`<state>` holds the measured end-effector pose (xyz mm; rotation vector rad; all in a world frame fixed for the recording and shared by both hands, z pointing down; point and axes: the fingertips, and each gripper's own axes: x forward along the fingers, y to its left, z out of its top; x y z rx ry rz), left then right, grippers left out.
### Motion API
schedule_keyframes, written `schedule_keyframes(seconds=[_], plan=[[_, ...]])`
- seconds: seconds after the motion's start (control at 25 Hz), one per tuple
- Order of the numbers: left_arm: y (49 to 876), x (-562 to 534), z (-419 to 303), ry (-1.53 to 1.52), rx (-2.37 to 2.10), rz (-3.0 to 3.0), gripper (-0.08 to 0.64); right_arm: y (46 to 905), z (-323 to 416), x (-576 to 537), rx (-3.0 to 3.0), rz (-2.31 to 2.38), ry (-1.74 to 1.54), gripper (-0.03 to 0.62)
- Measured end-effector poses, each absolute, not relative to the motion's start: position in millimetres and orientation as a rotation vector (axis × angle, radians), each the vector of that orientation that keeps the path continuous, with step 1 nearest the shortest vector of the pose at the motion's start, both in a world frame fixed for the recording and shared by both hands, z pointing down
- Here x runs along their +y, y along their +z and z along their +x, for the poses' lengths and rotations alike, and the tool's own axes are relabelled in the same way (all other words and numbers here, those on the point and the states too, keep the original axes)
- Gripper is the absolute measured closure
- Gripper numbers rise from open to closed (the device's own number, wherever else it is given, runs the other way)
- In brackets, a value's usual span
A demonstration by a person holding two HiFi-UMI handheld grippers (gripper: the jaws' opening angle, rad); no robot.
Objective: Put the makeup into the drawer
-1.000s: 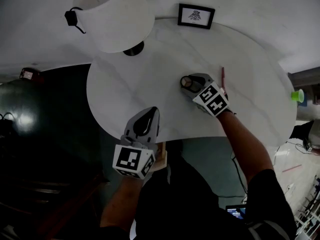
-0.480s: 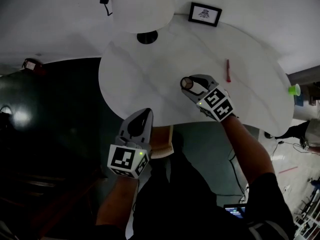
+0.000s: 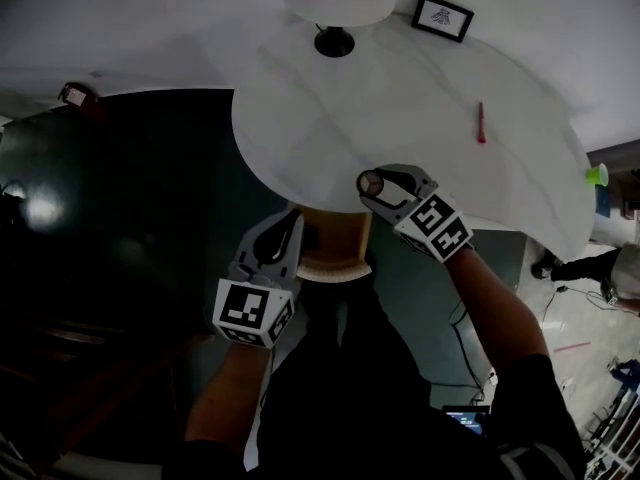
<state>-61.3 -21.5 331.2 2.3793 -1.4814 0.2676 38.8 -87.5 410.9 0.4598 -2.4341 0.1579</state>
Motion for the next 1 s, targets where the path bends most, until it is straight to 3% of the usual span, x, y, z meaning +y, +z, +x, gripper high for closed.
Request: schedule_keyframes(seconds=[0.48, 1.0], plan=[[352, 34, -100, 0.252, -1.505, 2.349, 0.549, 451, -21, 13, -2.403, 0.263, 0.144, 0.382], [397, 38, -121, 0.225, -1.567, 2.373, 0.549, 527, -63, 42, -2.318, 0.016, 0.042, 0.38]])
